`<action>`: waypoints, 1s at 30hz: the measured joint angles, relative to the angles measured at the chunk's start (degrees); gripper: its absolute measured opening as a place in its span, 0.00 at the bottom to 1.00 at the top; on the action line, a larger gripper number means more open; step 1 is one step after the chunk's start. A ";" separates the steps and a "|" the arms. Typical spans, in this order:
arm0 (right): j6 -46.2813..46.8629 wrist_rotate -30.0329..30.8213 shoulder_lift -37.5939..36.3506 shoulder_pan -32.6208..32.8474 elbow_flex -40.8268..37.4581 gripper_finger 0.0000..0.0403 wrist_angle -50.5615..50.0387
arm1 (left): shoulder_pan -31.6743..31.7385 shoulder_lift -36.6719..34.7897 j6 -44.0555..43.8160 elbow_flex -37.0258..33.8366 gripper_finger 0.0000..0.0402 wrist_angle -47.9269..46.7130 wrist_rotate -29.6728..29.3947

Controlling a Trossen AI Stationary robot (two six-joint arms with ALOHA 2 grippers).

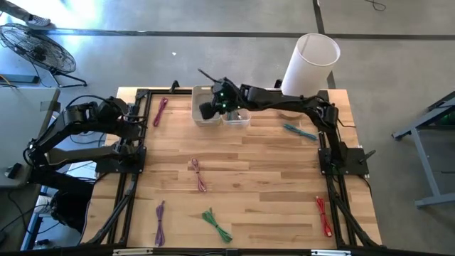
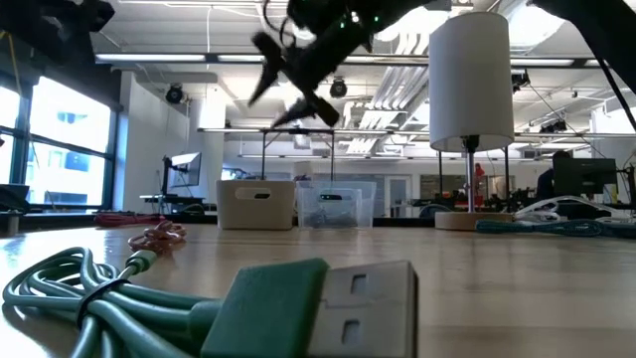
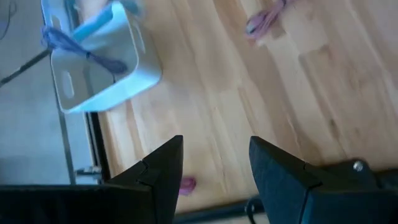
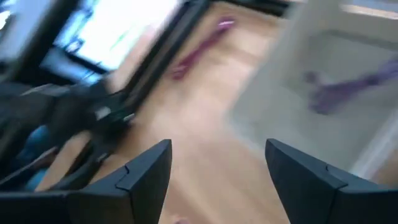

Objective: Pick & Place USB Port
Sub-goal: Put the pink USB cable into the gray bin

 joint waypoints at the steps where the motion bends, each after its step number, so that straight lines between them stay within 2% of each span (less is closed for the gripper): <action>1: -1.06 -0.85 -0.44 0.99 0.00 0.62 1.11 | 0.00 0.00 -0.04 0.00 0.45 -0.50 -0.65; 4: -5.45 -1.93 -1.90 4.71 0.00 0.62 2.00 | 0.00 0.00 -0.81 0.00 0.45 -1.81 -1.44; 6: -8.58 -2.67 -3.00 7.50 0.00 0.62 2.15 | 0.00 0.00 -0.17 0.00 0.45 -1.92 0.57; 14: -19.89 -3.17 -8.38 19.40 0.00 0.62 2.21 | 0.00 0.00 17.07 0.00 0.45 -1.62 18.03; 19: -24.54 -2.24 -12.55 26.76 0.00 0.62 2.08 | 0.00 0.13 23.77 0.00 0.45 3.02 18.64; 25: -27.29 12.60 -18.91 35.27 0.00 0.62 -3.75 | 0.00 4.93 25.17 0.00 0.45 6.22 16.87; 30: -27.19 26.12 -23.51 41.84 0.02 0.62 -8.09 | 0.00 11.89 24.94 -0.02 0.45 8.77 19.29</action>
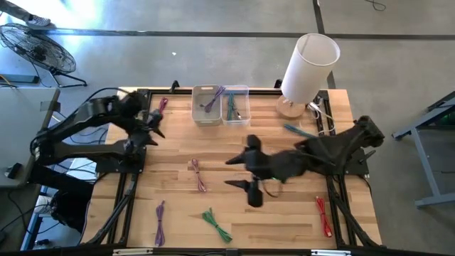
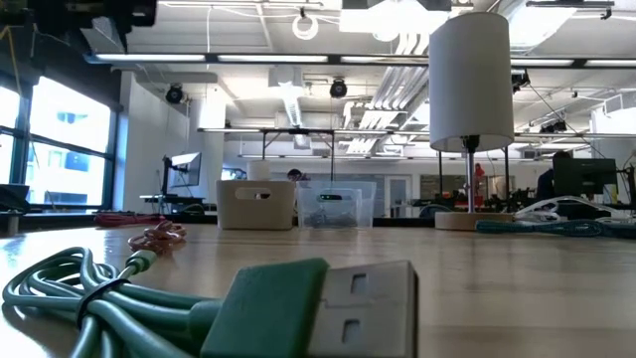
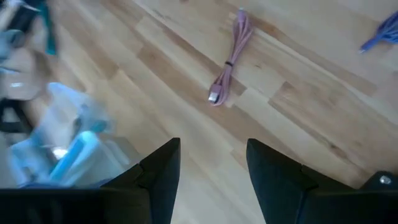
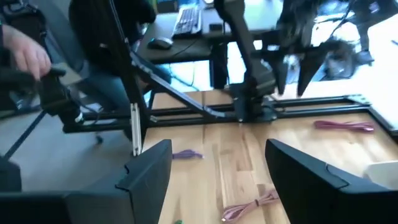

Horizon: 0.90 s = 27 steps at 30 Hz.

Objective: Pick & Place USB Port
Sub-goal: Put the pink USB cable into the gray bin

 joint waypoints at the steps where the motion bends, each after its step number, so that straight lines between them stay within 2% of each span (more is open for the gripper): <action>1: 0.10 2.04 -0.75 1.39 -0.02 0.62 -0.64 | 0.00 1.55 -0.01 0.00 0.45 0.44 0.67; 5: -0.09 9.59 -2.43 6.59 0.00 0.62 -1.35 | -0.02 7.03 2.19 0.00 0.45 0.54 -0.82; 10: -0.31 14.18 -2.53 11.07 -0.02 0.62 -2.49 | -0.47 12.05 5.63 0.00 0.45 -1.17 -0.57; 13: -0.25 14.68 -2.63 12.19 -0.02 0.62 -2.83 | -3.09 14.33 8.90 0.00 0.45 -2.46 1.02; 17: 0.94 14.74 -2.63 12.70 -0.02 0.62 -3.20 | -8.33 17.08 8.08 0.00 0.45 -0.06 1.20; 23: 2.66 12.84 -2.63 12.68 -0.02 0.62 -4.75 | -16.96 22.05 -1.25 -0.01 0.45 10.23 -4.97; 27: 2.44 11.35 -2.62 12.68 -0.02 0.62 -4.90 | -21.33 26.00 -2.71 0.00 0.45 13.39 -8.12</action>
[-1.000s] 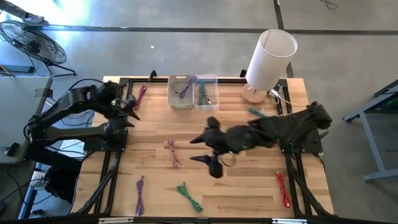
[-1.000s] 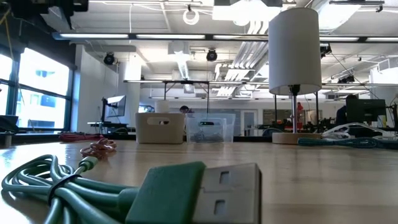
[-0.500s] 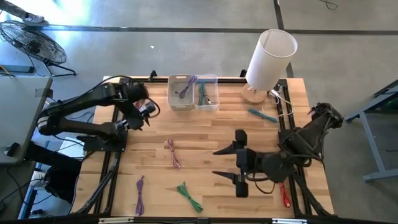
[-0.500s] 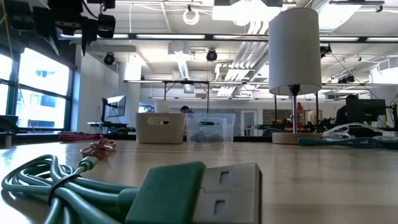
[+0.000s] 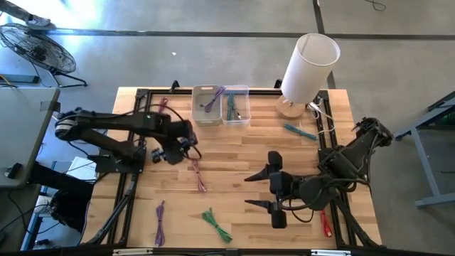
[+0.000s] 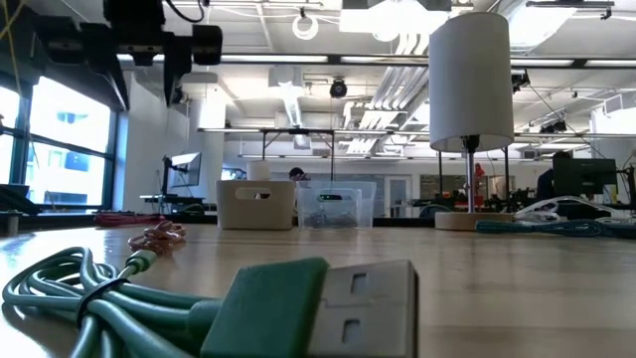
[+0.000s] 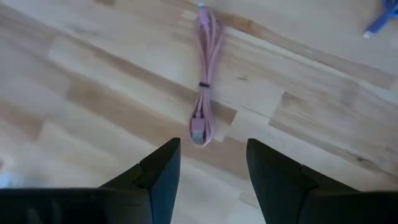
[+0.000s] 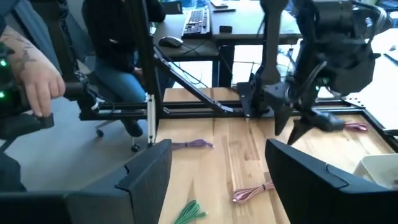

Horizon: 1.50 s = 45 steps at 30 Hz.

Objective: Pick & Place USB Port
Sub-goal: Put the pink USB cable into the gray bin

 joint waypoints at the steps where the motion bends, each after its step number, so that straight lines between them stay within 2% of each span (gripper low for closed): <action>1: 0.00 -0.13 -0.02 0.00 0.00 0.62 0.02 | -0.83 0.98 0.08 0.00 0.45 0.03 0.00; 4: -0.29 -0.34 -0.01 0.32 -0.02 0.62 0.03 | -3.31 4.51 0.14 -0.02 0.45 -0.04 -0.44; 12: -2.77 4.84 -0.10 3.35 -0.04 0.62 -0.44 | -8.06 13.27 -0.42 -0.02 0.45 4.97 -2.47; 18: -2.28 5.00 -1.22 6.11 -0.04 0.62 -0.46 | -9.27 19.62 -0.41 -0.02 0.45 9.23 -3.20; 23: -2.24 5.60 -1.62 8.44 -0.04 0.62 -0.06 | -9.44 23.85 -1.82 0.02 0.45 13.94 -6.10; 32: -1.28 5.56 -1.94 9.72 -0.04 0.62 -0.33 | -9.42 28.84 -1.93 -0.02 0.45 15.01 -6.01; 39: -1.31 5.34 -2.05 9.70 -0.04 0.62 -0.26 | -9.35 32.45 -1.99 0.24 0.45 16.58 -3.52; 45: -1.27 5.40 -2.05 9.70 -0.04 0.62 -0.15 | -9.42 33.96 -2.82 0.20 0.42 17.46 -4.99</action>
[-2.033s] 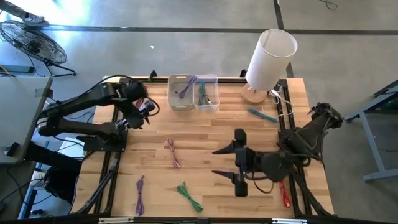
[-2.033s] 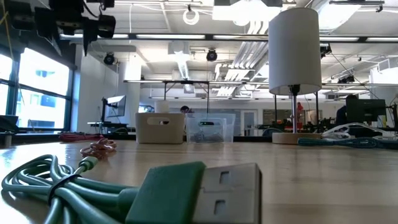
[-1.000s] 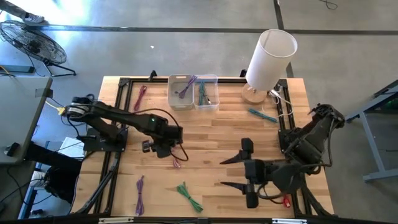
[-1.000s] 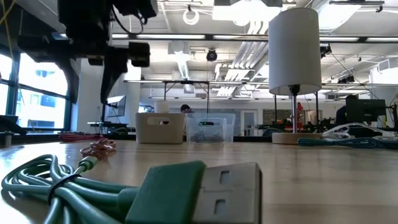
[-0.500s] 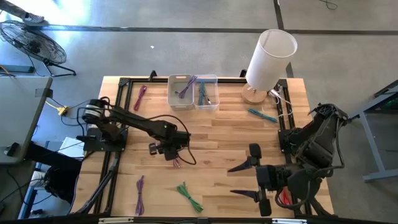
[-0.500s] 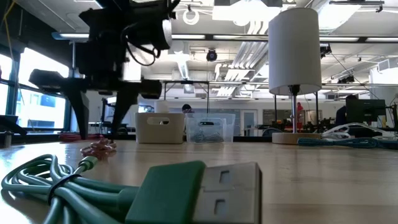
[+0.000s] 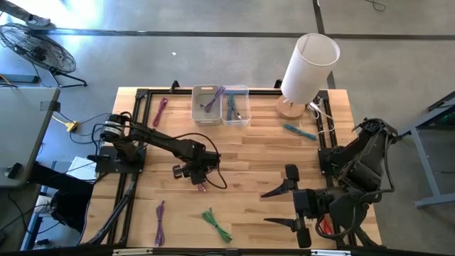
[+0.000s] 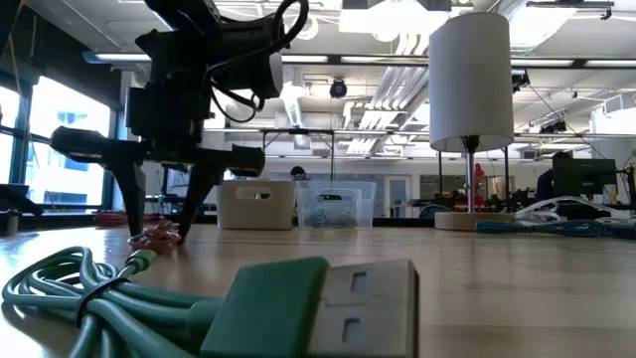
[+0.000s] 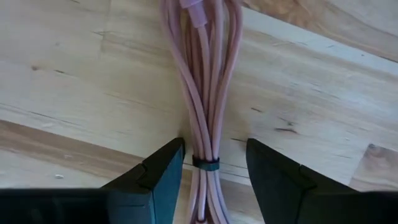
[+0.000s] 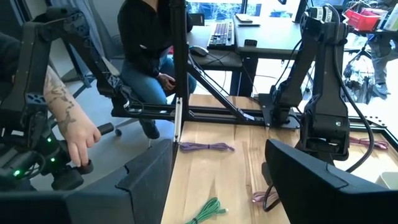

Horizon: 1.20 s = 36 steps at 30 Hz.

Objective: Pick & Place USB Port
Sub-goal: Put the pink USB cable into the gray bin

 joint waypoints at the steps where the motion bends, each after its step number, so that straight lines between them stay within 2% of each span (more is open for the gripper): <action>1: 0.00 0.00 0.00 -0.02 0.00 0.62 0.04 | 0.00 0.04 -0.08 0.00 0.40 0.07 -0.23; 3: 0.00 0.10 0.00 -0.02 0.00 0.62 0.08 | 0.00 0.07 -0.01 0.00 0.32 0.43 -0.81; 7: 0.00 0.13 0.00 -0.02 0.00 0.62 0.08 | 0.02 0.22 -0.33 0.00 0.07 0.61 -1.18; 8: 0.00 0.13 0.00 -0.02 0.00 0.62 0.08 | 0.02 0.22 -1.19 0.00 0.05 0.51 -1.02; 12: 0.00 0.11 0.00 -0.02 0.00 0.62 0.06 | -0.03 0.21 -5.09 0.08 0.04 0.13 -1.47; 15: -0.02 -0.04 0.00 -0.02 0.00 0.62 -0.18 | -0.02 0.00 -14.35 1.68 0.04 -2.18 -2.97; 18: -0.92 -0.07 0.00 -0.02 0.00 0.62 -0.28 | 0.23 0.45 -24.79 5.20 0.04 -6.89 -4.08; 24: -2.54 -0.15 0.00 -0.02 0.00 0.62 -0.35 | 0.39 -0.58 -38.01 15.27 0.02 -15.86 -4.69; 28: -4.65 -0.31 0.00 -0.02 0.00 0.62 -0.54 | 0.41 -2.37 -45.21 22.49 0.02 -17.97 -9.28; 32: -4.94 -0.33 -0.02 0.00 0.00 0.62 -0.57 | 1.51 -5.01 -52.03 29.85 0.02 -24.42 -18.72; 36: -4.69 -0.48 -0.02 0.65 0.00 0.62 -0.61 | 2.27 -10.46 -53.27 35.76 0.02 -29.28 -24.30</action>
